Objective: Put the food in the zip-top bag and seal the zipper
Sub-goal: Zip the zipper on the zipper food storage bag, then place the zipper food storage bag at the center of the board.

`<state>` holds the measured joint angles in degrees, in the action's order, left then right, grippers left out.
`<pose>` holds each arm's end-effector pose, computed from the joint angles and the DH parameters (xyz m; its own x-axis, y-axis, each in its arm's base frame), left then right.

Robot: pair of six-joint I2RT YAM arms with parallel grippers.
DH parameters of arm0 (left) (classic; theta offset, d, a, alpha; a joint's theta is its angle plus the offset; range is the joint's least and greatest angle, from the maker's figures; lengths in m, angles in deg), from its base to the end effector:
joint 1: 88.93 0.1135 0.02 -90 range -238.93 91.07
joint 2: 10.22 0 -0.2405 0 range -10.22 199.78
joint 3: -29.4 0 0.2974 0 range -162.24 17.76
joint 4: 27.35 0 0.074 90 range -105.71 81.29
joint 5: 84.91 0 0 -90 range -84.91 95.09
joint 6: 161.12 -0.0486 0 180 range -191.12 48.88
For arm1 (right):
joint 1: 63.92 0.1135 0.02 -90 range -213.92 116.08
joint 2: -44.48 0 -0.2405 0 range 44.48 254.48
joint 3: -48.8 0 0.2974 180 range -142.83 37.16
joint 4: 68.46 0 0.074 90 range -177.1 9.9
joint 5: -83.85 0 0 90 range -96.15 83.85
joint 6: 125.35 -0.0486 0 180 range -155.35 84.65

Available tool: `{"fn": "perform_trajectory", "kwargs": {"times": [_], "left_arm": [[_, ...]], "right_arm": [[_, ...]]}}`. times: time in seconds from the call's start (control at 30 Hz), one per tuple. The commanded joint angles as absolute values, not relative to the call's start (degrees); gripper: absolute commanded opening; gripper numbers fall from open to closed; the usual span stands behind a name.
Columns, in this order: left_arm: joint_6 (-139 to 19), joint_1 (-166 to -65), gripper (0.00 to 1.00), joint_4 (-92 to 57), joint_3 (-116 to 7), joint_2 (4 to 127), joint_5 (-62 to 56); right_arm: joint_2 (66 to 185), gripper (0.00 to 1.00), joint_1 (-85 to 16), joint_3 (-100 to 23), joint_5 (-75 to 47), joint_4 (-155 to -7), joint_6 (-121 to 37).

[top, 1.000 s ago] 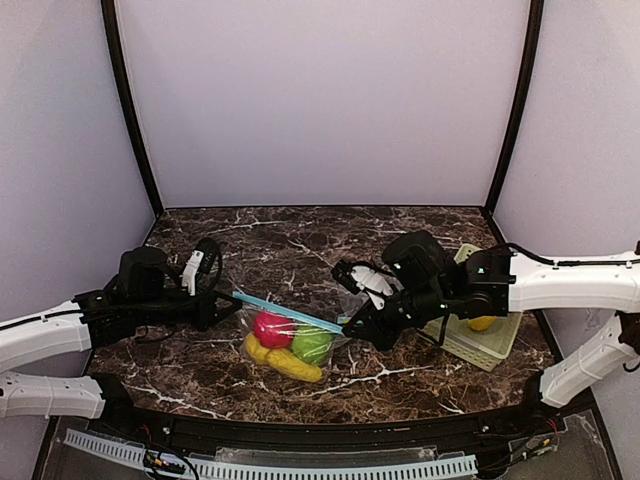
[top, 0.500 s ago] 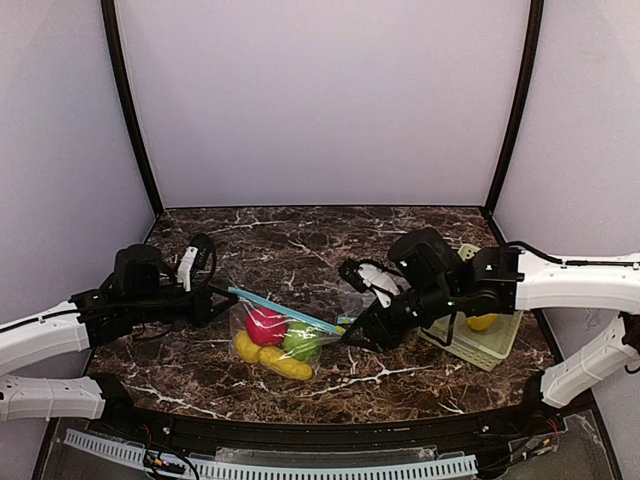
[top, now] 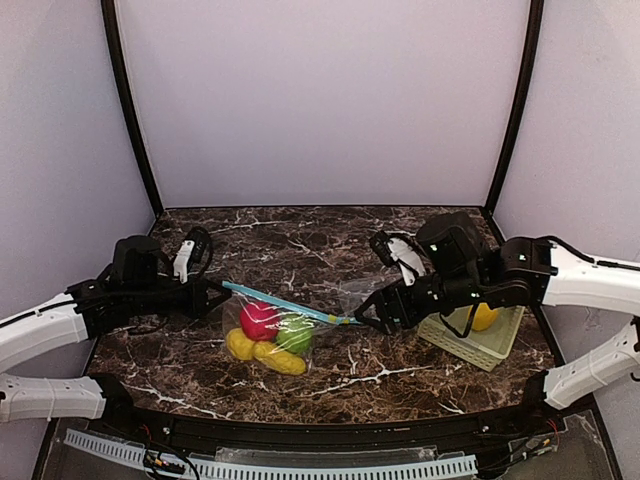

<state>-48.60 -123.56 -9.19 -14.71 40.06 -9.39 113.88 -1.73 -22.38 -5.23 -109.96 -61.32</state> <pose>0.2171 -0.1647 0.2166 -0.5957 -0.0393 -0.8023 0.5516 0.7060 -0.4442 0.1532 0.2888 0.2695 -0.6528 -0.2991 -0.6960 -0.6593 0.6767 0.3276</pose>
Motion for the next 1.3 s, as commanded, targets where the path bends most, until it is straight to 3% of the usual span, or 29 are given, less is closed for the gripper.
{"fn": "perform_trajectory", "kwargs": {"times": [0.0, 0.27, 0.43, 0.8, 0.93, 1.13, 1.27], "left_arm": [[-49.79, -117.58, 0.01, -3.8, -18.6, 42.61, -9.74], [-53.86, -100.22, 0.01, 4.62, -26.91, 55.48, -21.49], [-57.25, -91.63, 0.01, 7.94, -30.63, 63.51, -22.33], [-57.95, -89.1, 0.02, 8.21, -35.61, 71.96, -16.09], [-58.77, -89.1, 0.11, 8.32, -35.23, 71.67, -14.15], [-59.08, -89.1, 0.41, 7.91, -34.14, 68.6, -9.88], [-58.95, -89.1, 0.54, 6.27, -32.56, 65.1, -7.46]], "right_arm": [[111.8, 0.82, -3.3, -20.61, -0.24, -111.64, -64.47], [108.28, 0.84, -7.87, -17.32, 0.63, -111.85, -66.74], [106.45, 0.84, -9.71, -15.57, 0.36, -111.88, -67.3], [103.37, 0.86, -11.65, -12.16, 1.04, -112.13, -68.44], [102.29, 0.86, -12.29, -11.38, 1.01, -112.52, -68.74], [101.97, 0.87, -12.98, -11.17, 1.14, -113.09, -68.75], [102.26, 0.88, -13.27, -11.64, 1.04, -113.55, -68.53]]}}
